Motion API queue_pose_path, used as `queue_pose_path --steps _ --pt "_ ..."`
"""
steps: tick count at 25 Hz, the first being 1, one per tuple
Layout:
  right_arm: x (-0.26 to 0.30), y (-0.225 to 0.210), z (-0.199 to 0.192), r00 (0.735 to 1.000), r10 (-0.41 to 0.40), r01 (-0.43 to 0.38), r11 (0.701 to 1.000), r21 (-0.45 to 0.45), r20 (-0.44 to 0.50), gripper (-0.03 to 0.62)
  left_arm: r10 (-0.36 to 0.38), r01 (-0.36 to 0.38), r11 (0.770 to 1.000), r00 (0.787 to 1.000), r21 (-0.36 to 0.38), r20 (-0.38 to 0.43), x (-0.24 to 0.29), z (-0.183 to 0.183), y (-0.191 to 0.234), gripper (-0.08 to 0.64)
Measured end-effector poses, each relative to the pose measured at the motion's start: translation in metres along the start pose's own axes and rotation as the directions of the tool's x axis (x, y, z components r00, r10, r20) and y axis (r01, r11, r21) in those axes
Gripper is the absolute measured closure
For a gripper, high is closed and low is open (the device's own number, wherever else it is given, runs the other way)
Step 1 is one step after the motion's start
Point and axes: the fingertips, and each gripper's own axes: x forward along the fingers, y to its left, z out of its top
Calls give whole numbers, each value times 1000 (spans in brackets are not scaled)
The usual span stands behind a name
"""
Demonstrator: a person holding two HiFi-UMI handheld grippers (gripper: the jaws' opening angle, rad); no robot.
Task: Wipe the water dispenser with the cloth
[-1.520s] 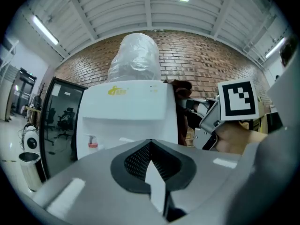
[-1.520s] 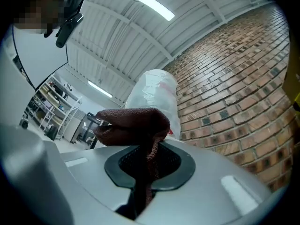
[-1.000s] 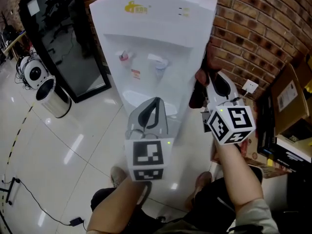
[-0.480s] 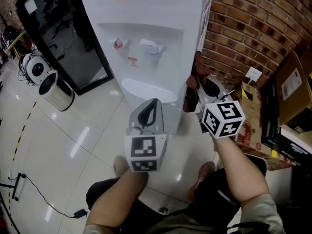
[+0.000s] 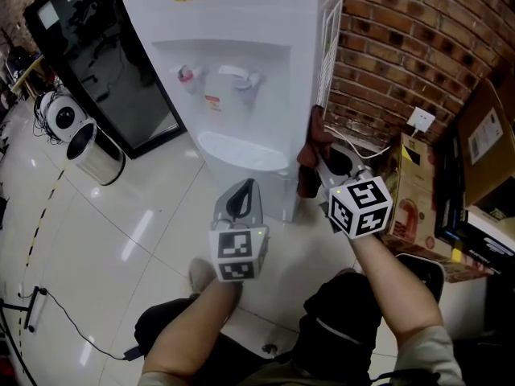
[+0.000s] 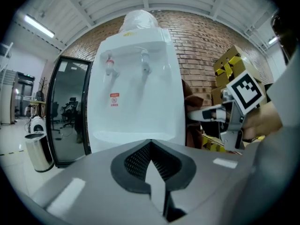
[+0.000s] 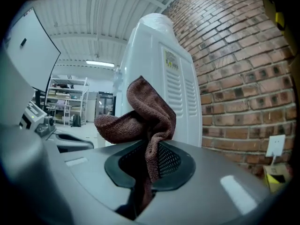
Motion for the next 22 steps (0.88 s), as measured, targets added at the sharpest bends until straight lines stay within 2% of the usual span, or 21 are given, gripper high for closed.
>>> queue_pose_path --steps 6,11,18,22 --pt "8 2 -97 987 10 -4 999 43 -158 552 25 -24 999 999 23 -46 16 -40 0 560" --pt "18 -3 -169 964 -1 25 996 89 -265 552 52 -52 999 991 8 -127 17 -93 5 560" --pt "27 -4 -271 906 11 52 989 137 -424 552 99 -112 993 968 -43 -230 23 -160 23 560" --pt "26 -1 -321 862 50 49 982 181 -505 551 85 -103 993 958 -51 -274 31 -186 19 560"
